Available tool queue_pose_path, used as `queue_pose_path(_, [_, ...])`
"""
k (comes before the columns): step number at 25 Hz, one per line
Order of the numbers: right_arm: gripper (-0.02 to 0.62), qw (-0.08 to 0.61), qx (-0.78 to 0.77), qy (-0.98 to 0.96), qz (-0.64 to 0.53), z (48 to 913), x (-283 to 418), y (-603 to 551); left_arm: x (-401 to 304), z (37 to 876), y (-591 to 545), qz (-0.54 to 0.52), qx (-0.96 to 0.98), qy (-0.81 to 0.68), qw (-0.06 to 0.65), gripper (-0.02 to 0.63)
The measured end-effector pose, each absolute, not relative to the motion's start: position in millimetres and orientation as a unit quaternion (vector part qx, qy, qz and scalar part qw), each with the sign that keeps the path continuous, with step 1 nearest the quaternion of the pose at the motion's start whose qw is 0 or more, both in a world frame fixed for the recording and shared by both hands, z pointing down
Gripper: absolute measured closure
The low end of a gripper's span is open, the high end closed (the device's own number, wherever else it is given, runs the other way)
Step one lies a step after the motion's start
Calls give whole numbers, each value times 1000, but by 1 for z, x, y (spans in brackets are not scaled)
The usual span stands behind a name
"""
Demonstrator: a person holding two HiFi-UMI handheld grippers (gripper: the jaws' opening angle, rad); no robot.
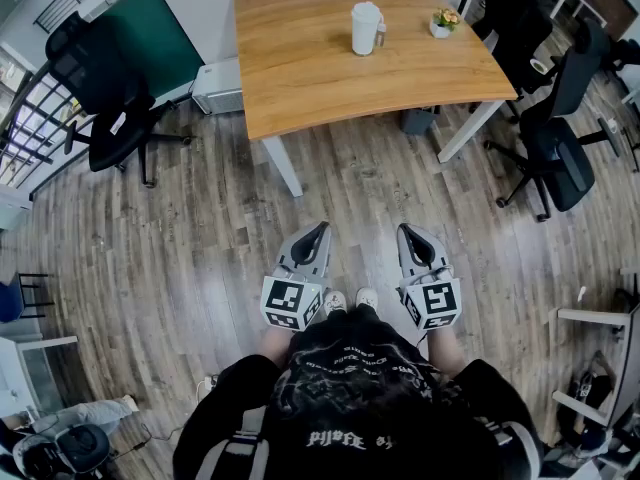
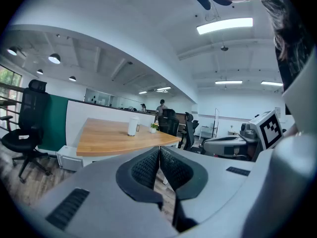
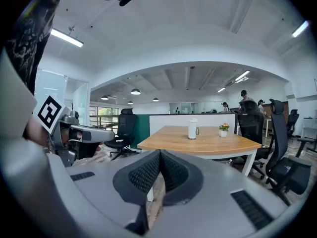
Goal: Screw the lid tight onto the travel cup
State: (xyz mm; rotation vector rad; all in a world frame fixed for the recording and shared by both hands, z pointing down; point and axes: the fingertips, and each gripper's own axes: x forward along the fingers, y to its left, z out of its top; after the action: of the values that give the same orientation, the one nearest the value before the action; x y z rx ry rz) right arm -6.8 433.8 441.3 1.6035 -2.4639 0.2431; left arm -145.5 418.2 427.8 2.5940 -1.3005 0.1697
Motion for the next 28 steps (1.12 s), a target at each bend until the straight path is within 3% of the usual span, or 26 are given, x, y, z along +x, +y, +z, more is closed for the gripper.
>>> queue_pose_path(14, [585,80,556,-823,85,435,24,439,-126,429,433,41,883,-446,141,565])
queue_pose_path(15, [548,76,549,-828,90,436,26,439,-121,429,434,39,888,-435,144,527])
queue_pose_path(18, [290,67,518,-847,101,437,26,438,-105,428,436,31,900,-409,150,321])
queue_pose_path(21, [152,70,502,-855,108,438,32,433,-95,427,432,24,898,-412,151,245])
queue_pose_path(22, [121,73,498,-857,109,439,35,432,-92,428,430,23,896,-416,151,231])
queue_pose_path(28, [120,77,489,-863,102,443,58,425,-70,436,426,44,892,-432,129,201])
